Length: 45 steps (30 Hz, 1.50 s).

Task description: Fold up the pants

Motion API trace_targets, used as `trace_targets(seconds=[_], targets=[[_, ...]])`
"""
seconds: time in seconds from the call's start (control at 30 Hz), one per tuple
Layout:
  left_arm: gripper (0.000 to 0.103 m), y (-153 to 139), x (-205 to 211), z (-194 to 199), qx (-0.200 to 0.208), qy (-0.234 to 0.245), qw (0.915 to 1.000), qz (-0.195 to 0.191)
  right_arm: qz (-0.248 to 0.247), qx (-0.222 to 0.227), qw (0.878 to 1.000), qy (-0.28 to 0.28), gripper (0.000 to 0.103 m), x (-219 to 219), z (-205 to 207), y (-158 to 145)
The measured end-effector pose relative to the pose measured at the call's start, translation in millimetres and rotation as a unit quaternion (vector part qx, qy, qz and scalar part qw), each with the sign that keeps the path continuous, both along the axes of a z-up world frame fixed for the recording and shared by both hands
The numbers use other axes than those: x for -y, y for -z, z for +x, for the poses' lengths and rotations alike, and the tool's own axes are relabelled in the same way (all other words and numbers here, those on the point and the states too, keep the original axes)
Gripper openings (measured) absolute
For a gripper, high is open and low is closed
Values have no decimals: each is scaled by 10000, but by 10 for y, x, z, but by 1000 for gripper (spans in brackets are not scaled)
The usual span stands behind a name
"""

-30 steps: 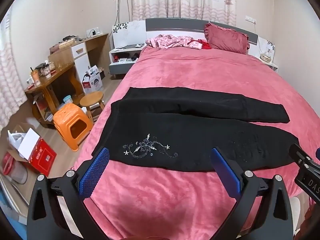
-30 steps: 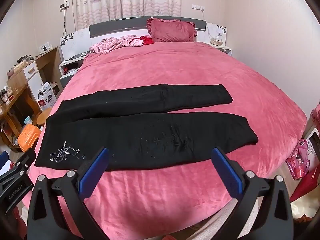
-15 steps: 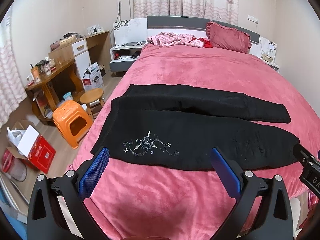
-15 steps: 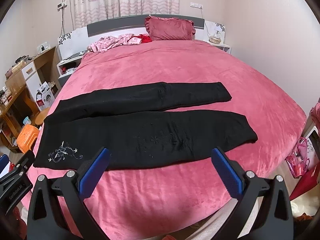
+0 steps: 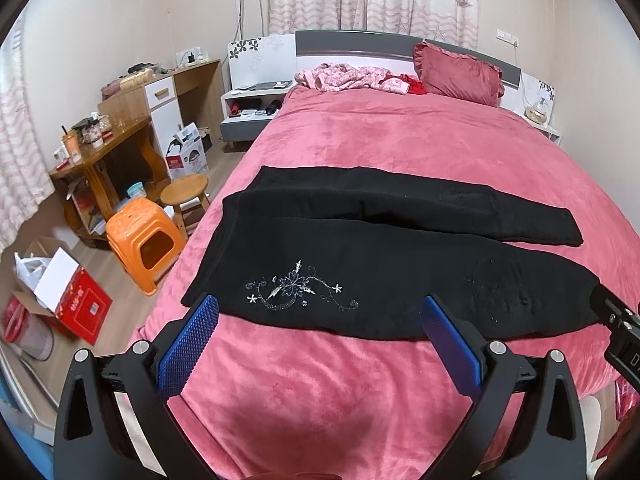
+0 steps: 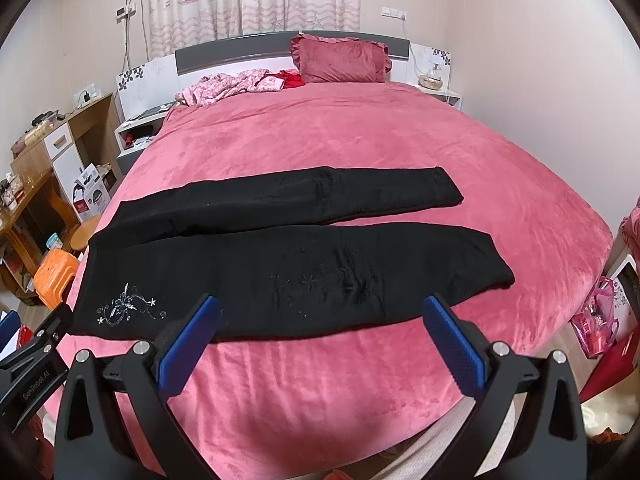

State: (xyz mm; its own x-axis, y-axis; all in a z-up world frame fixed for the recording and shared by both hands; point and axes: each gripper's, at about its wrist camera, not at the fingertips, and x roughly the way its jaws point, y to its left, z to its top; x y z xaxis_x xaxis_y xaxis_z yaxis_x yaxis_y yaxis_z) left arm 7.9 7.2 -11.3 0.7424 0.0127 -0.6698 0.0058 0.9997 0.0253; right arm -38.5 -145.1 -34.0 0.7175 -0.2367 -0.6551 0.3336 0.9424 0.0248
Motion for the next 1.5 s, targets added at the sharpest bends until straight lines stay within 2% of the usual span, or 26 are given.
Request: trace_targets(seconds=[0.6,1.5], targets=[[100,25,-12,9,9,-12,10000,0,3,-52,10000,1,101,-1,11,37],[100,116,-63,50,-204,29,9998,-36,-34,-192,9998,14,101,6,68,193]])
